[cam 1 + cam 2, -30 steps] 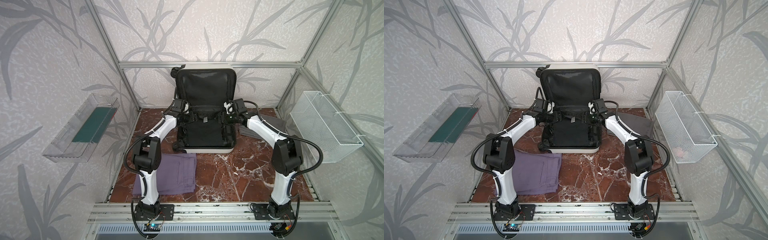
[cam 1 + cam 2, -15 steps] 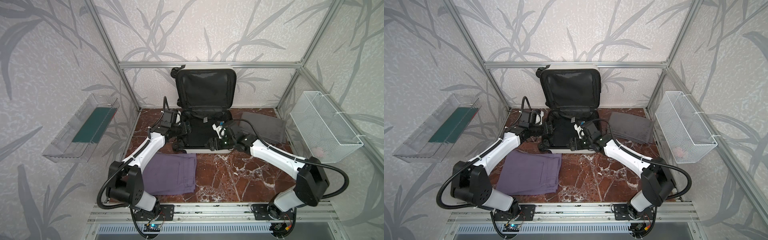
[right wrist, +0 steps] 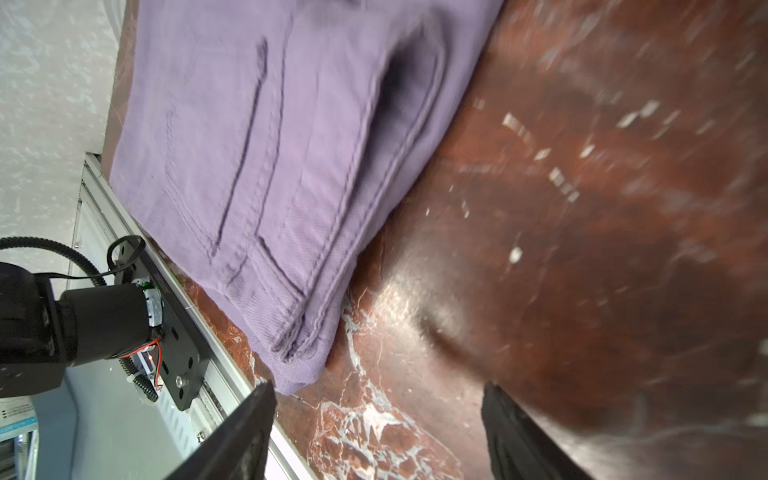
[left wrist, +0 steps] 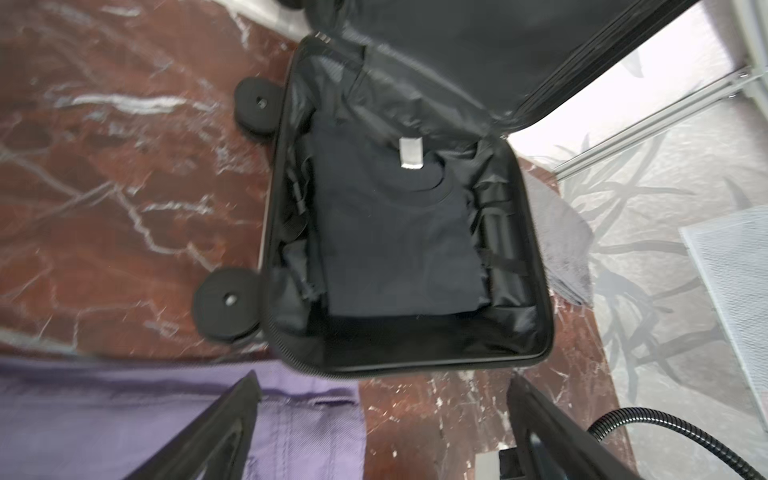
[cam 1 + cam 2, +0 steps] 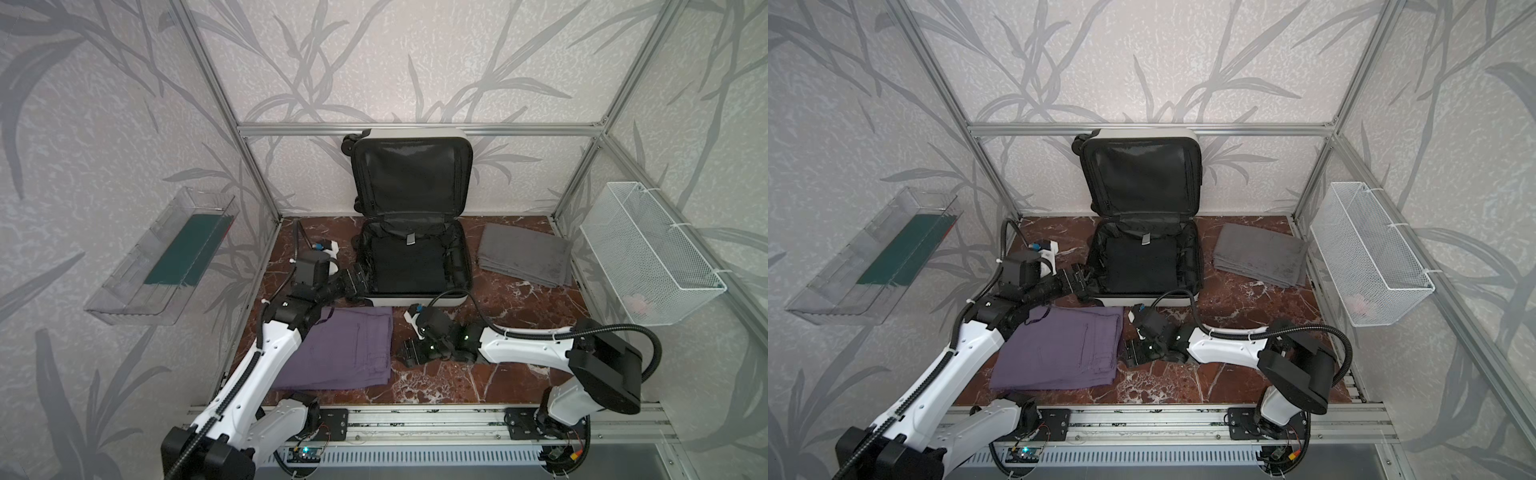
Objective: Pack the luggage
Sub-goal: 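Withdraw both arms and move the grippers to the purple jeans' edges, then grasp the folded purple jeans with both grippers at opposite edges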
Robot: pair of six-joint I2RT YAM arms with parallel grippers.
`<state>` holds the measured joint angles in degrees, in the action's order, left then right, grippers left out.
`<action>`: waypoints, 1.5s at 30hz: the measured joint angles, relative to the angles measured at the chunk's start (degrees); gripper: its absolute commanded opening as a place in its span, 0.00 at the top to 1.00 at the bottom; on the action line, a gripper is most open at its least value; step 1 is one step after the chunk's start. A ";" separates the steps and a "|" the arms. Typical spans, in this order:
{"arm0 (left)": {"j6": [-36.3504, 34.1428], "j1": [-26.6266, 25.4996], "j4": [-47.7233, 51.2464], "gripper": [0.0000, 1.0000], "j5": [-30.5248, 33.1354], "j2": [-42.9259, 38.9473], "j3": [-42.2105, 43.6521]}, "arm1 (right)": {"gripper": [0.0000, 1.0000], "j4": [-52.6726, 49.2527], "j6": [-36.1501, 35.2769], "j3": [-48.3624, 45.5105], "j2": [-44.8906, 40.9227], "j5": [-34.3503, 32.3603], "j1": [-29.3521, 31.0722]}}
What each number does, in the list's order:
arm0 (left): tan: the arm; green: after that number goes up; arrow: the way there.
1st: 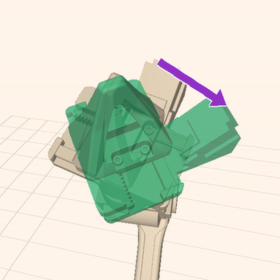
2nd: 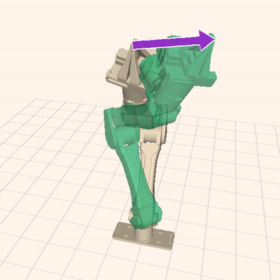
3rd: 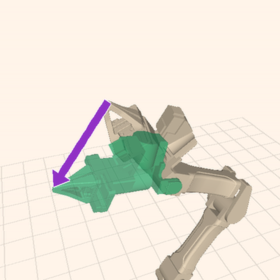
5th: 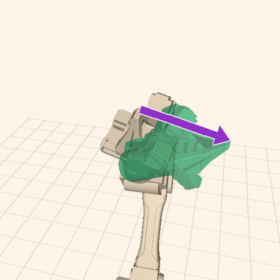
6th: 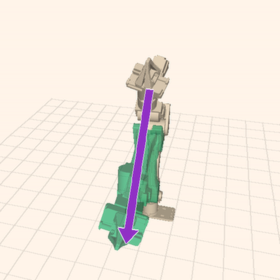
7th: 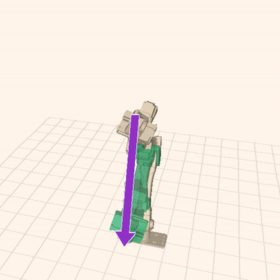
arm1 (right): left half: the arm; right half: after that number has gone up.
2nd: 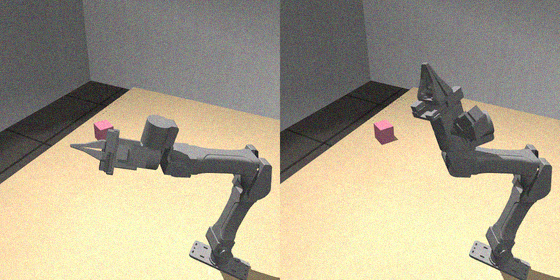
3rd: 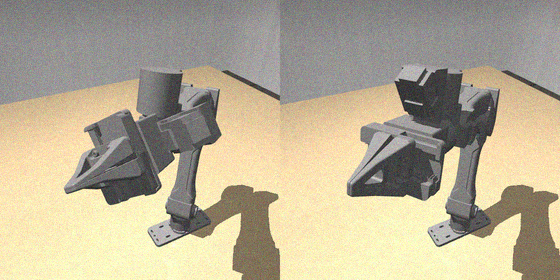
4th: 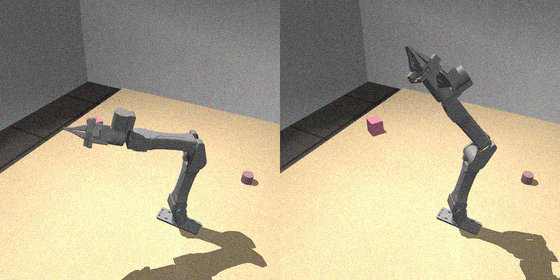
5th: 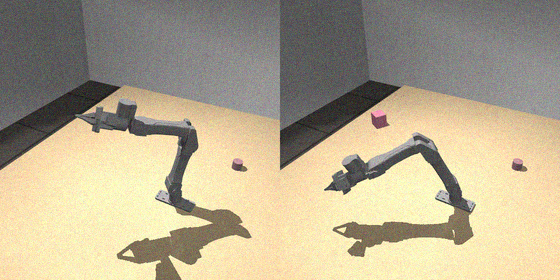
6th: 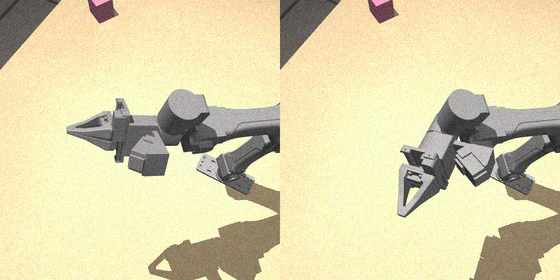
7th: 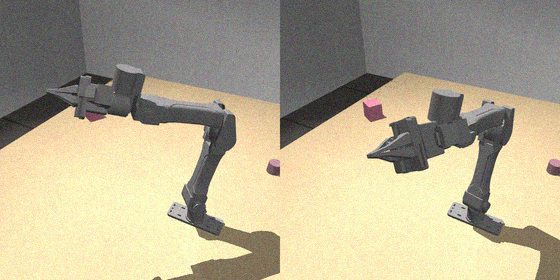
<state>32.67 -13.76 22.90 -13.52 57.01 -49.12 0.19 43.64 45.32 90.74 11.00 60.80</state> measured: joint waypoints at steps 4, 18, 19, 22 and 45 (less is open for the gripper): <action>0.46 0.63 1.09 0.03 1.42 -3.32 3.82 | 0.20 4.26 3.15 -0.59 1.07 0.17 0.22; 0.50 1.55 1.14 0.03 1.53 -5.03 4.72 | 0.24 13.66 9.42 7.39 14.62 2.32 0.04; 0.52 1.55 1.14 0.03 1.44 -5.03 4.72 | 0.27 14.67 9.88 7.56 15.23 2.56 0.04; 0.55 1.55 1.14 0.03 1.33 -5.05 4.72 | 0.47 17.31 11.23 7.74 16.79 2.99 0.04; 1.44 1.55 1.64 0.03 -2.27 -5.27 4.79 | 1.00 13.77 7.23 -20.46 -8.07 11.37 -19.78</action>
<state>34.11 -12.21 24.53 -15.79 51.75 -44.34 13.96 50.87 24.86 82.67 22.37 41.01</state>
